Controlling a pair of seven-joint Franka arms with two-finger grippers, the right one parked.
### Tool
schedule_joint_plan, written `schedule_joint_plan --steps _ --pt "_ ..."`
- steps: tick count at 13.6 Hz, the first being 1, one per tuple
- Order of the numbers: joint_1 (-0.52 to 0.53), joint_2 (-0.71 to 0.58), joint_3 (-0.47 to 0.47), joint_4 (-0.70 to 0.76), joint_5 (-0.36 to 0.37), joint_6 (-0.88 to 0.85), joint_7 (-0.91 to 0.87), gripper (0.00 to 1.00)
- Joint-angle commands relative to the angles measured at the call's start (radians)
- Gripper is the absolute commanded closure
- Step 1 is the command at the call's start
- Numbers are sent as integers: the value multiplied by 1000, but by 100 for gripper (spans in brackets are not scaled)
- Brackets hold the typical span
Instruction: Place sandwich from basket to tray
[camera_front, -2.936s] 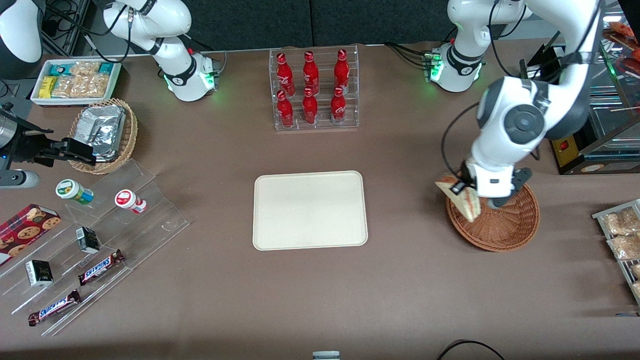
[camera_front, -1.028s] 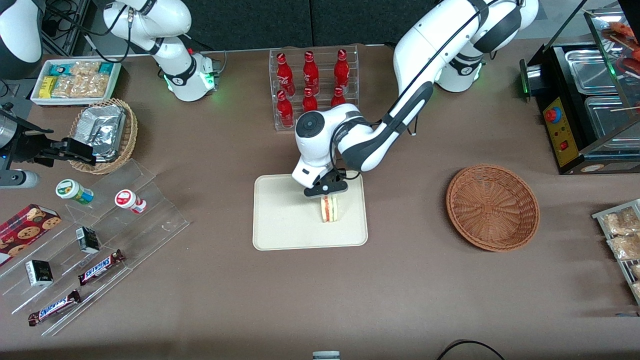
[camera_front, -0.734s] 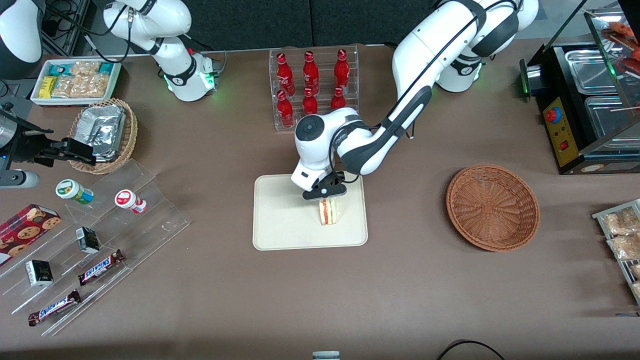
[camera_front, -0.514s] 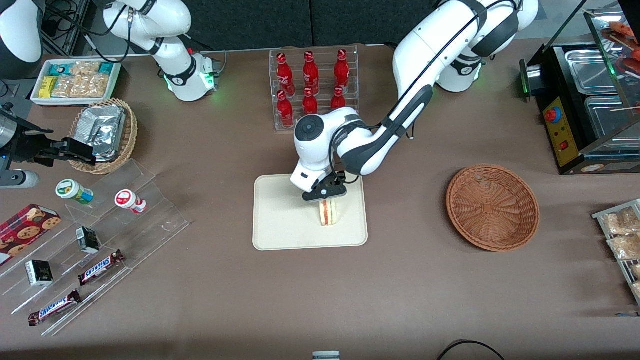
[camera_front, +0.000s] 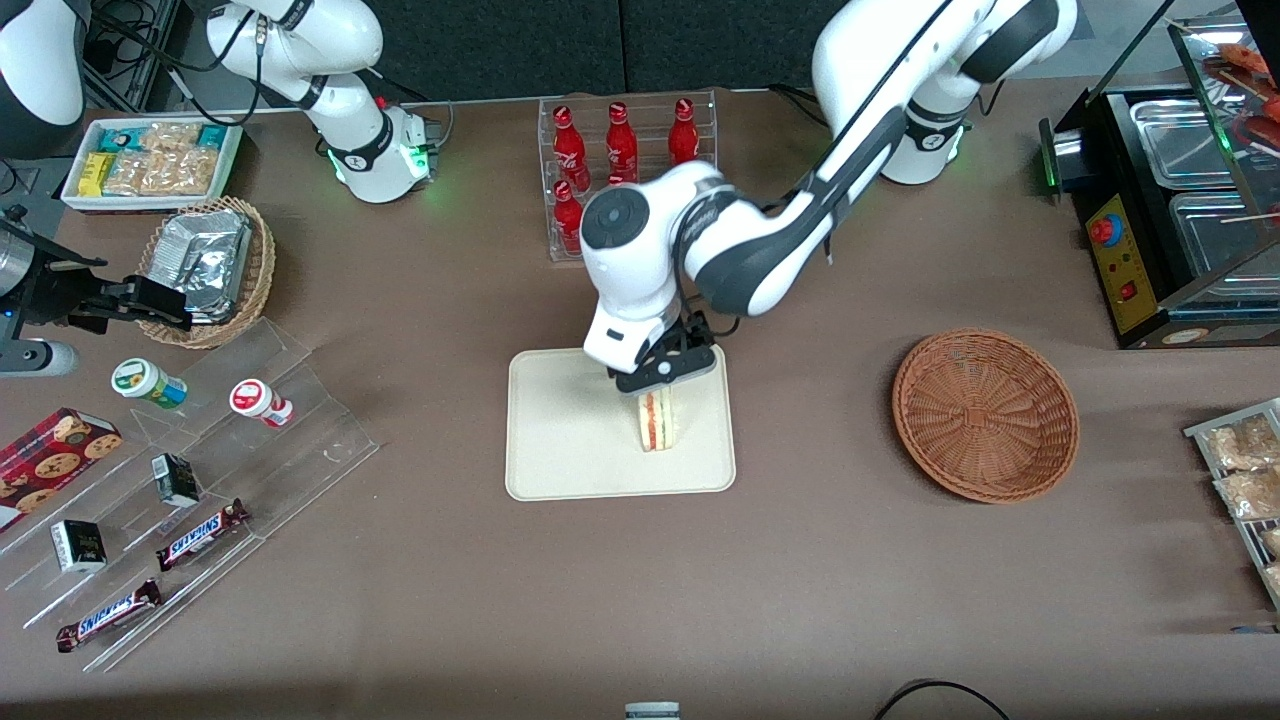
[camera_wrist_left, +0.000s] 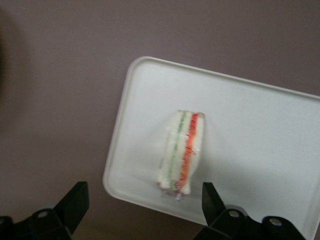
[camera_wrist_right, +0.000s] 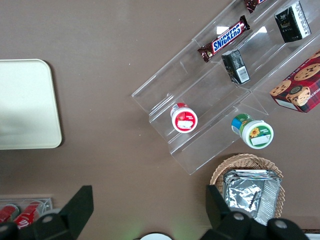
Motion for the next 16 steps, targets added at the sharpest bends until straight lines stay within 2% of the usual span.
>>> schedule_joint_plan --steps 1,3,8,11,14,15,16 --pt "43 -100 2 -23 -29 -106 3 0" --pt "92 -169 2 -27 -58 -181 23 0" --pt "269 -353 2 -43 -221 -398 351 0" --pt "380 -464 7 -115 -290 -425 495 0" --pt "518 -596 11 -198 -367 -457 719 0" --pt "556 -626 31 -210 -390 -477 805 0" --pt "554 -654 101 -216 -417 -500 903 0"
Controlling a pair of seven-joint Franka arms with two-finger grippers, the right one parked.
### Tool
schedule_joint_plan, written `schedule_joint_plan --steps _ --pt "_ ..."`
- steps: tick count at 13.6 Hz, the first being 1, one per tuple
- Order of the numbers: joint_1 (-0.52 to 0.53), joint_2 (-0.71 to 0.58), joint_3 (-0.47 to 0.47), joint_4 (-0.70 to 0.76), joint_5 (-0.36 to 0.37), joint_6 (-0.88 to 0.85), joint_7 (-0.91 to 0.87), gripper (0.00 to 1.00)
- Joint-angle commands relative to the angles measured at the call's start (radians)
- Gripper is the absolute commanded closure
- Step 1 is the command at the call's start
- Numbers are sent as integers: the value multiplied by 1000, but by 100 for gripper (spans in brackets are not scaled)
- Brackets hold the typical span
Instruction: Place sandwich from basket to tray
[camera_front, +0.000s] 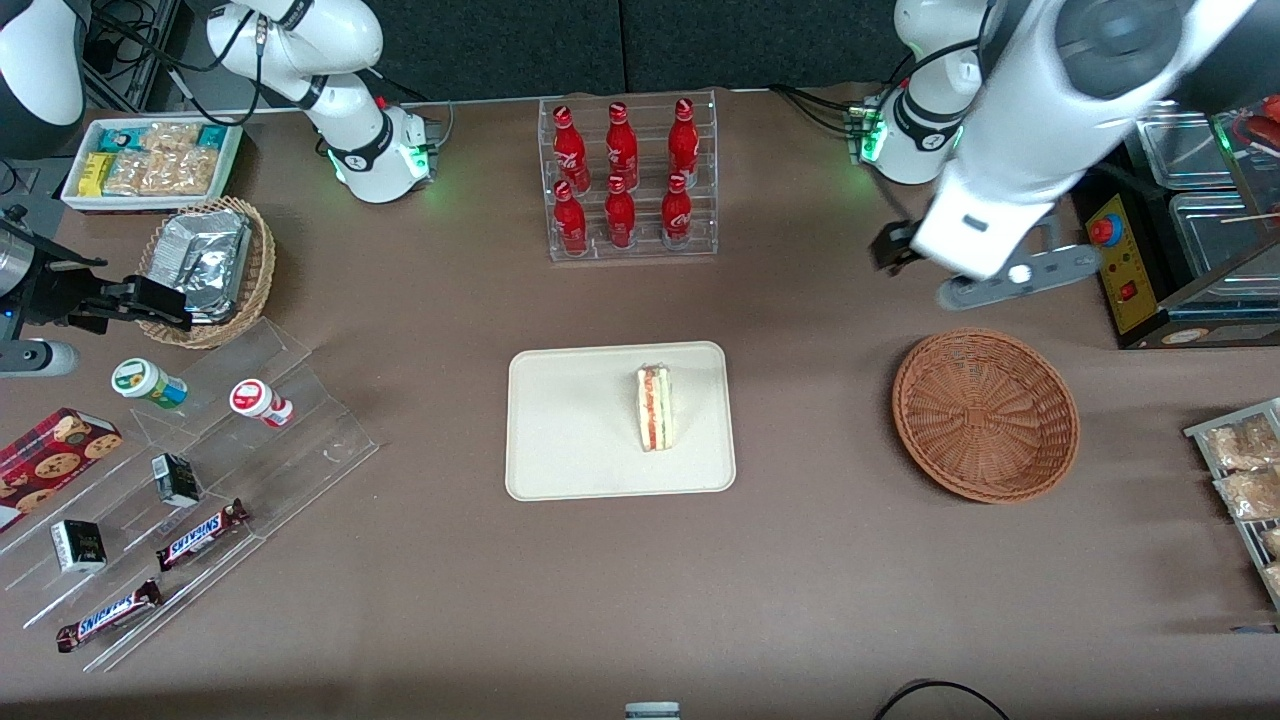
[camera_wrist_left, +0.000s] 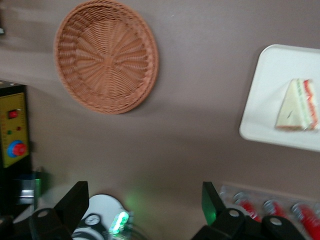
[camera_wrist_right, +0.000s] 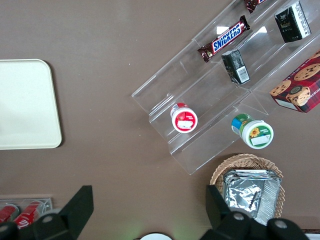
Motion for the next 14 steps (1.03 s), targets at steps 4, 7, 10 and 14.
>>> schedule_joint_plan --steps 4,7,10,14 --pt "4 -219 302 -148 -147 -23 416 0" --pt "3 -308 358 -237 -135 -9 507 0" --pt "3 -308 387 -239 -127 28 522 0" --pt "1 -239 384 -176 -106 71 525 0"
